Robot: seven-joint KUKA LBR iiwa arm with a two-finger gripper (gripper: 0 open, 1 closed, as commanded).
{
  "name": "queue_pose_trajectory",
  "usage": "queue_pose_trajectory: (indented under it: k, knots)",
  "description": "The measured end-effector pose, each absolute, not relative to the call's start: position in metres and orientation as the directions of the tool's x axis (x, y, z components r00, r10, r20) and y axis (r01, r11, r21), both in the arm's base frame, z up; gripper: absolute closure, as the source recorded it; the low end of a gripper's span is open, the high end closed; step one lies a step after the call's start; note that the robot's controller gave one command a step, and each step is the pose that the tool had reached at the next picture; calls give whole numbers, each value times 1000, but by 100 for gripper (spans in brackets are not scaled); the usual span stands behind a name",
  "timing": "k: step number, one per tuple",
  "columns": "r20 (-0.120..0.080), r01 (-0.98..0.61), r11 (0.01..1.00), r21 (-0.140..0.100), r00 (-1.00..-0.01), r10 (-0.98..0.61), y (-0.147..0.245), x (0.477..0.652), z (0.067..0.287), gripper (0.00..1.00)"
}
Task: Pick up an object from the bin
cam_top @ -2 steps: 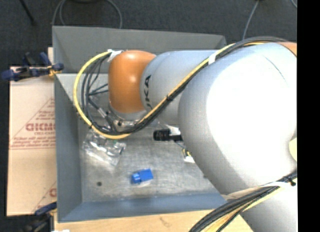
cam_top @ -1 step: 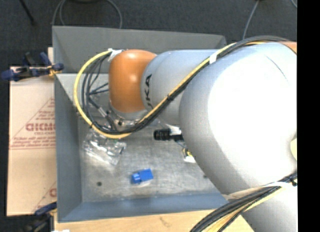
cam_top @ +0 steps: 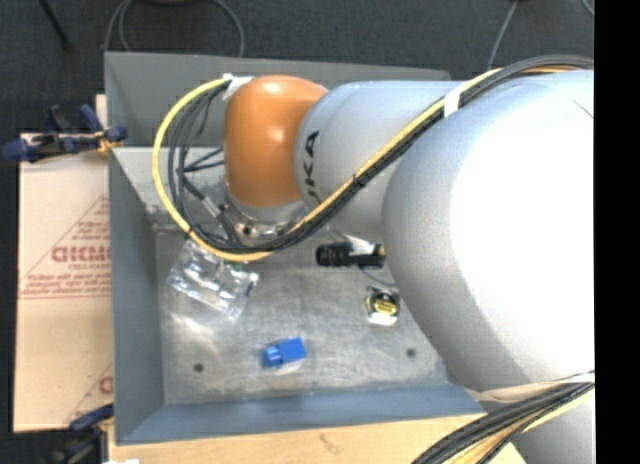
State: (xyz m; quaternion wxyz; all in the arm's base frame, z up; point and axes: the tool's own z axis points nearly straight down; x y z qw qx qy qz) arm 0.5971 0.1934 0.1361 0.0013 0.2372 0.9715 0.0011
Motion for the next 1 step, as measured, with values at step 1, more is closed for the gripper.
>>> queue_pose_trajectory:
  k: [1]
  knots:
    - [-1,460,888,2,-888,460,193,597,143,100]
